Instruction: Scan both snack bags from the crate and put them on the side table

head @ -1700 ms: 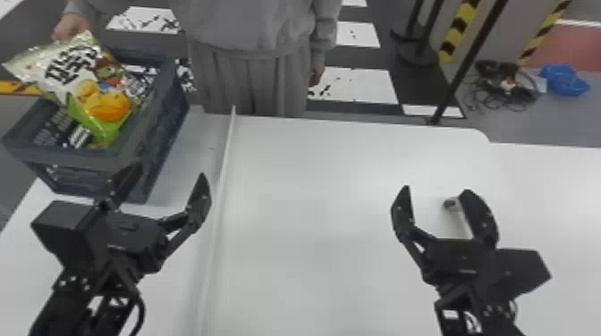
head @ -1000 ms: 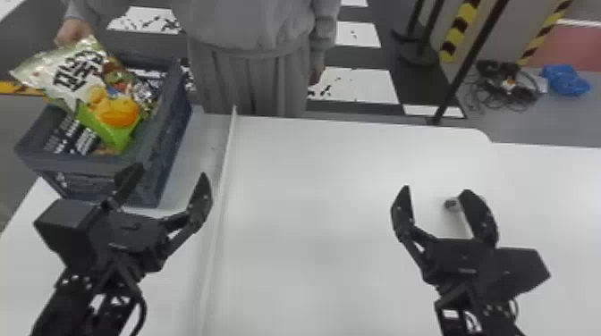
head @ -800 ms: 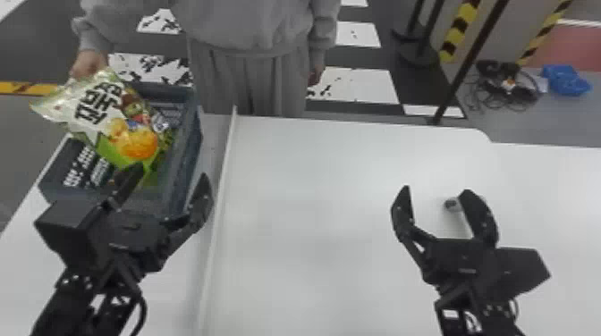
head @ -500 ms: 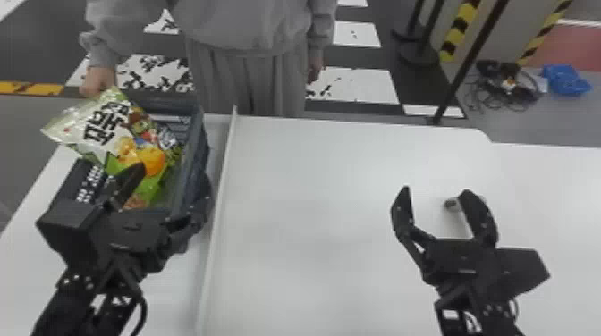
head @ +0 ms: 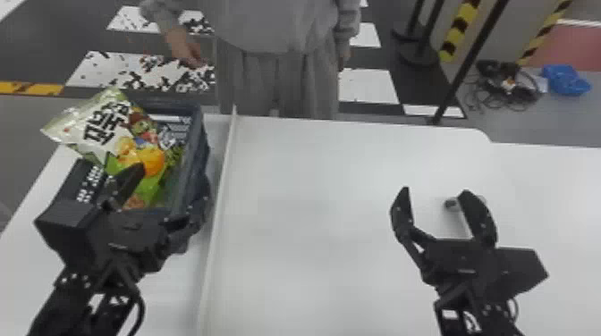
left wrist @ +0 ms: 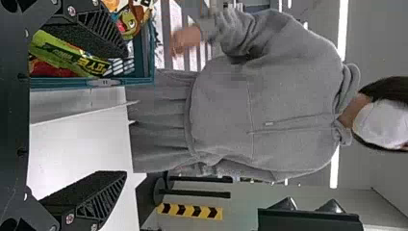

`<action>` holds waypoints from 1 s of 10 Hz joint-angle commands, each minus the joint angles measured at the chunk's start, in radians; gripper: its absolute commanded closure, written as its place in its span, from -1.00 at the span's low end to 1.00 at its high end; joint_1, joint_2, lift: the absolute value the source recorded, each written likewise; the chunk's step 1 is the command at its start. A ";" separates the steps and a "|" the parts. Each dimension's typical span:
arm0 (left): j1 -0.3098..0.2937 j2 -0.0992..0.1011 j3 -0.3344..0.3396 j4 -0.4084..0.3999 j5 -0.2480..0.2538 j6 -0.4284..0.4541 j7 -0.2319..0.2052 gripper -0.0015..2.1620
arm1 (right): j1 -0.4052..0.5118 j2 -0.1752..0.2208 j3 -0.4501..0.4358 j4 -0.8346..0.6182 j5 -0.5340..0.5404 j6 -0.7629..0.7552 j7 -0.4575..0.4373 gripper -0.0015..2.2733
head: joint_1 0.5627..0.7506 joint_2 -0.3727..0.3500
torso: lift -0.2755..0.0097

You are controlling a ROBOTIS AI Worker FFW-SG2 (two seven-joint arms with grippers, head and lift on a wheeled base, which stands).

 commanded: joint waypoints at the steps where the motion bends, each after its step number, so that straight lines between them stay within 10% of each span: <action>1: -0.001 -0.003 0.019 0.007 0.024 -0.001 0.034 -0.87 | 0.000 0.001 0.001 0.001 0.000 0.003 0.000 -0.93 | 0.41 -0.19 | 0.32; 3: -0.001 -0.006 0.063 0.015 0.065 -0.044 0.092 -0.87 | -0.002 0.001 0.001 0.001 0.000 0.003 0.000 -0.93 | 0.41 -0.07 | 0.32; 10: -0.141 0.011 0.362 0.122 0.246 0.054 -0.074 -0.86 | 0.003 -0.001 0.007 -0.002 0.002 0.012 0.005 -0.93 | 0.41 0.39 | 0.32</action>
